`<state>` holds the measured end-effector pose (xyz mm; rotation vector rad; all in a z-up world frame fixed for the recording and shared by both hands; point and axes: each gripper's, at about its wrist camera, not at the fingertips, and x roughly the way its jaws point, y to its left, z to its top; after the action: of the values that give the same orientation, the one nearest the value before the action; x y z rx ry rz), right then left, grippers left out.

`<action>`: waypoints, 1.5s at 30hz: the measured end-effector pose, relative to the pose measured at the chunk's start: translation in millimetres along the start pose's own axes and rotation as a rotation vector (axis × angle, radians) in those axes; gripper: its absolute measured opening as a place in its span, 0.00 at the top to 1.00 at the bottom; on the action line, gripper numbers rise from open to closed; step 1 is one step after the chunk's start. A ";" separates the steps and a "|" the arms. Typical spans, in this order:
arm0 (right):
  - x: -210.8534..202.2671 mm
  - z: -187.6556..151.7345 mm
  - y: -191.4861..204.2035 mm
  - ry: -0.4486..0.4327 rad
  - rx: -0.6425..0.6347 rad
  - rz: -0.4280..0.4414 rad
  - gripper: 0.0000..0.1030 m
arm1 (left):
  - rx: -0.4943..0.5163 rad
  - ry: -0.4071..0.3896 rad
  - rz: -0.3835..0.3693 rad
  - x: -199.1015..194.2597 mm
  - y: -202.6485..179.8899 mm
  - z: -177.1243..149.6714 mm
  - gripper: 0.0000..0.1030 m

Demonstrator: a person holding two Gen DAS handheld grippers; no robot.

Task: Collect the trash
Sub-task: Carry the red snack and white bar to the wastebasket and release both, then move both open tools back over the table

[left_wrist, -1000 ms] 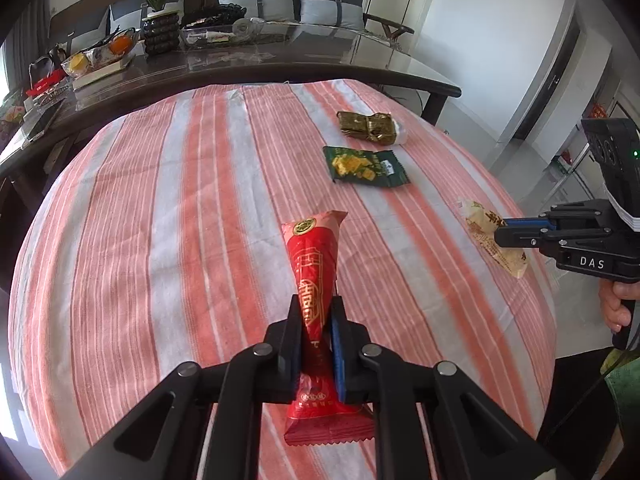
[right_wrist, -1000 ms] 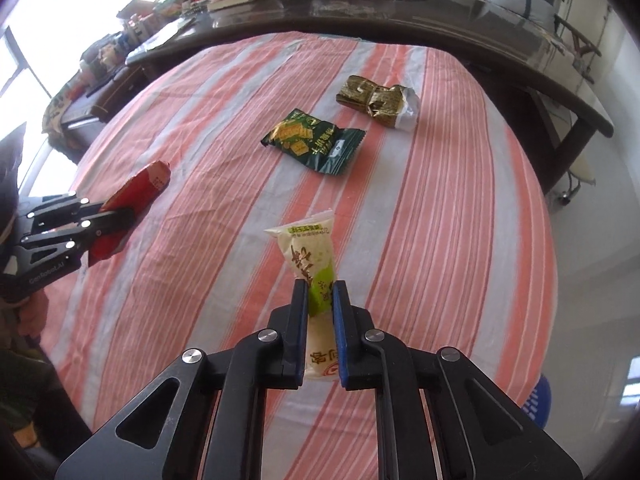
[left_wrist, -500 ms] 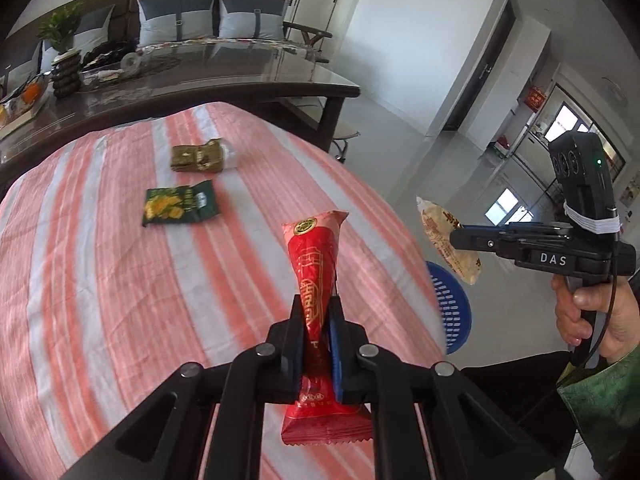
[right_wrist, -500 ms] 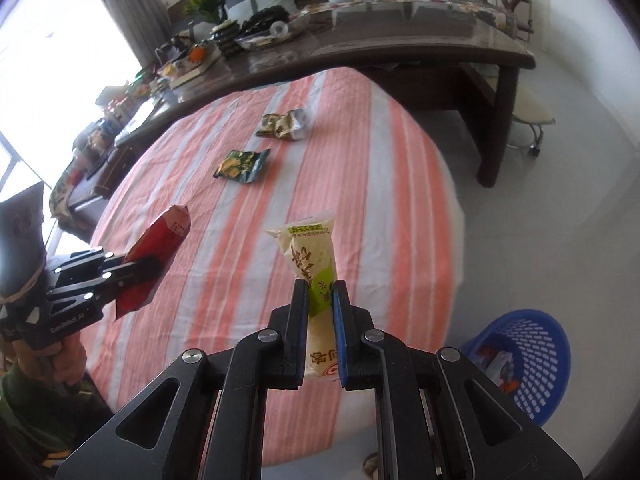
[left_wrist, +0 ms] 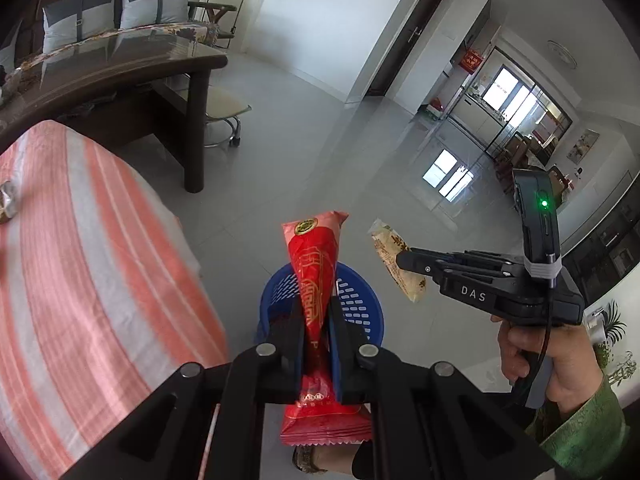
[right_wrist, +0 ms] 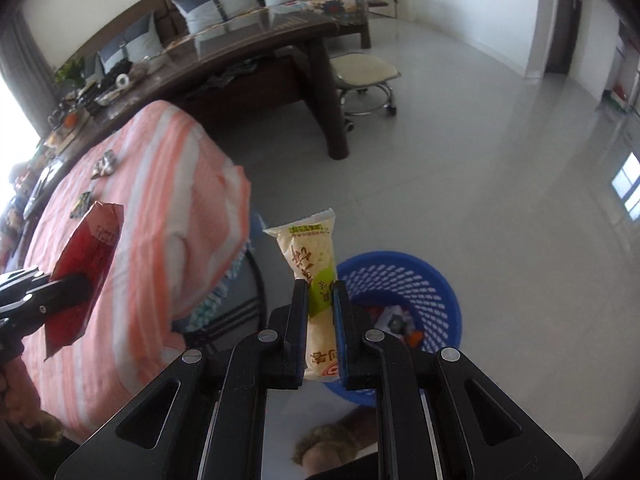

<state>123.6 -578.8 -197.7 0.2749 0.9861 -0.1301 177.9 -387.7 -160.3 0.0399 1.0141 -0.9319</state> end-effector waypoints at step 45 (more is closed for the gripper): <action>-8.7 -10.1 8.2 -0.295 -0.003 -0.153 0.05 | -0.073 -0.170 0.409 -93.5 109.6 -105.7 0.28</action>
<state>112.6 -568.2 -194.3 0.1714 0.7128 -0.3001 159.9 -212.7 -191.6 0.1016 0.8402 -0.5148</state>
